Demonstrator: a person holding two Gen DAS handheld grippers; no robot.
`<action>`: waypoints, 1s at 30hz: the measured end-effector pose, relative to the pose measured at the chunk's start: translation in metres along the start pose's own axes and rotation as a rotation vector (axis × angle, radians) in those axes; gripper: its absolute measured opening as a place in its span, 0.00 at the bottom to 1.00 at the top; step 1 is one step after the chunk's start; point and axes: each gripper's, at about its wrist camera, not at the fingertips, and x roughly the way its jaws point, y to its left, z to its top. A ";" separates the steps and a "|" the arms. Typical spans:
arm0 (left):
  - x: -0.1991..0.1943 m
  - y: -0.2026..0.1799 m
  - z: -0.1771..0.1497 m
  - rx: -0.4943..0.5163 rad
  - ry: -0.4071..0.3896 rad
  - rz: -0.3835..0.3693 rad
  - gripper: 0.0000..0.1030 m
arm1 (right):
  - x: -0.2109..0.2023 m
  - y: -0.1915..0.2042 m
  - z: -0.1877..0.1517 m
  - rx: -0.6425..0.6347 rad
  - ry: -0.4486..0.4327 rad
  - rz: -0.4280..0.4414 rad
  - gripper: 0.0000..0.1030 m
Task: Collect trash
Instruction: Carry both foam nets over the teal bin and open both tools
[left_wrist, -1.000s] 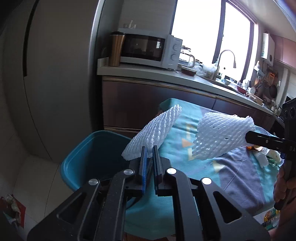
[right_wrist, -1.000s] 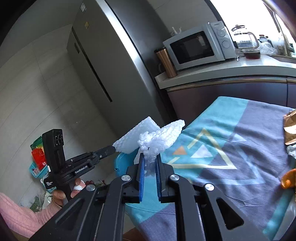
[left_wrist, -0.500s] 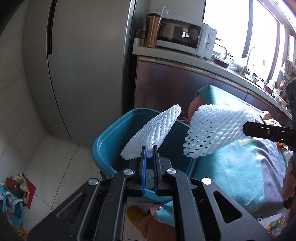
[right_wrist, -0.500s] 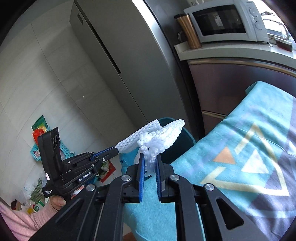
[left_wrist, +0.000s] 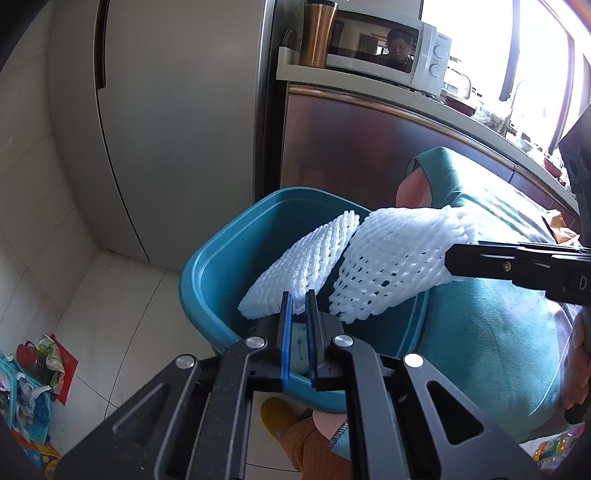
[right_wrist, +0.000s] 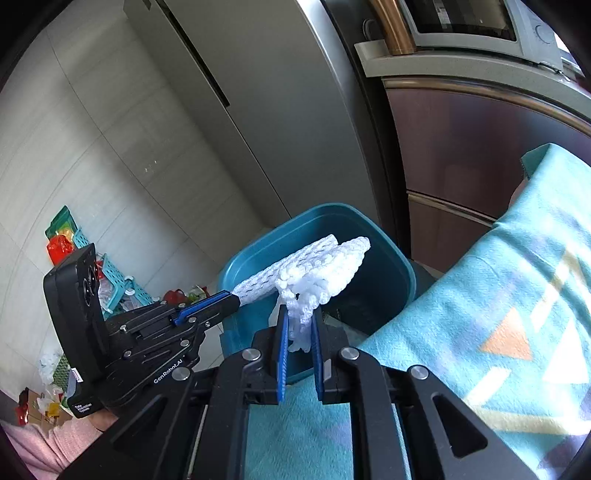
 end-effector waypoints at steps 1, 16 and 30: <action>0.003 0.000 0.001 -0.004 0.004 0.000 0.09 | 0.003 0.001 0.001 -0.002 0.007 -0.002 0.12; 0.012 -0.007 0.000 -0.018 0.003 -0.001 0.25 | 0.007 -0.003 -0.005 0.021 -0.002 -0.036 0.24; -0.049 -0.046 0.011 0.065 -0.158 -0.137 0.43 | -0.071 -0.001 -0.031 -0.017 -0.156 -0.015 0.30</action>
